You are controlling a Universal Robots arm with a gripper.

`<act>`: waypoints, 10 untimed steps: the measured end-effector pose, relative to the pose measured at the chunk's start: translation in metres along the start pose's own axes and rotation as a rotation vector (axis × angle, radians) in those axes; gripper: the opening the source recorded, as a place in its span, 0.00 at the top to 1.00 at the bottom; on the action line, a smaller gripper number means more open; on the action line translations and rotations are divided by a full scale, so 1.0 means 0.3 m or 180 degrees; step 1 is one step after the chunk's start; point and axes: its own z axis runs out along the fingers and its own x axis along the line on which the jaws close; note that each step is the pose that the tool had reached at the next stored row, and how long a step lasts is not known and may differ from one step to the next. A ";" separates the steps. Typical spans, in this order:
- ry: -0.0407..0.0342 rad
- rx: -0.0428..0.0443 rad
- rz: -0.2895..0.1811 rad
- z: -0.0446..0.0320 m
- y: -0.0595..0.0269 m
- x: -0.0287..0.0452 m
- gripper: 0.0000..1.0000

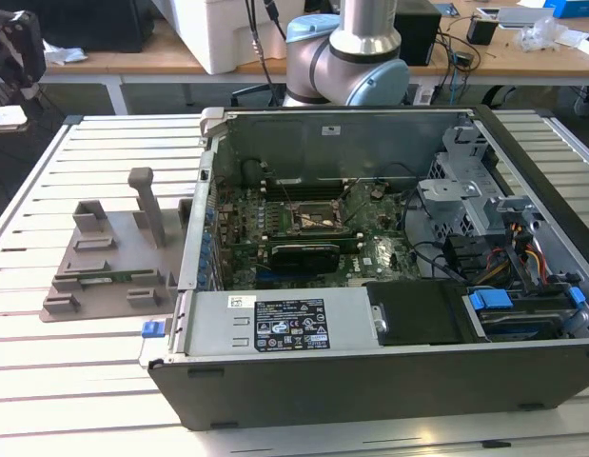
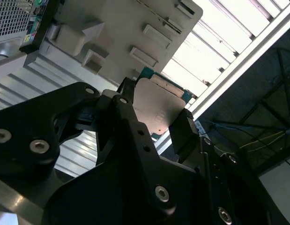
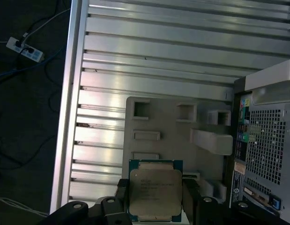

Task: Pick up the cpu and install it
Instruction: 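Pick up the cpu and move it towards the insertion slot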

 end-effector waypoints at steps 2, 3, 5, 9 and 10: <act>0.0001 -0.0005 0.0000 -0.001 0.000 0.000 0.45; 0.0000 -0.0009 0.0000 -0.002 0.000 0.000 0.45; 0.0000 -0.0011 0.0000 -0.002 0.000 -0.001 0.45; 0.0000 -0.0011 0.0001 -0.001 -0.005 -0.054 0.45; 0.0000 -0.0011 0.0001 0.000 -0.007 -0.069 0.45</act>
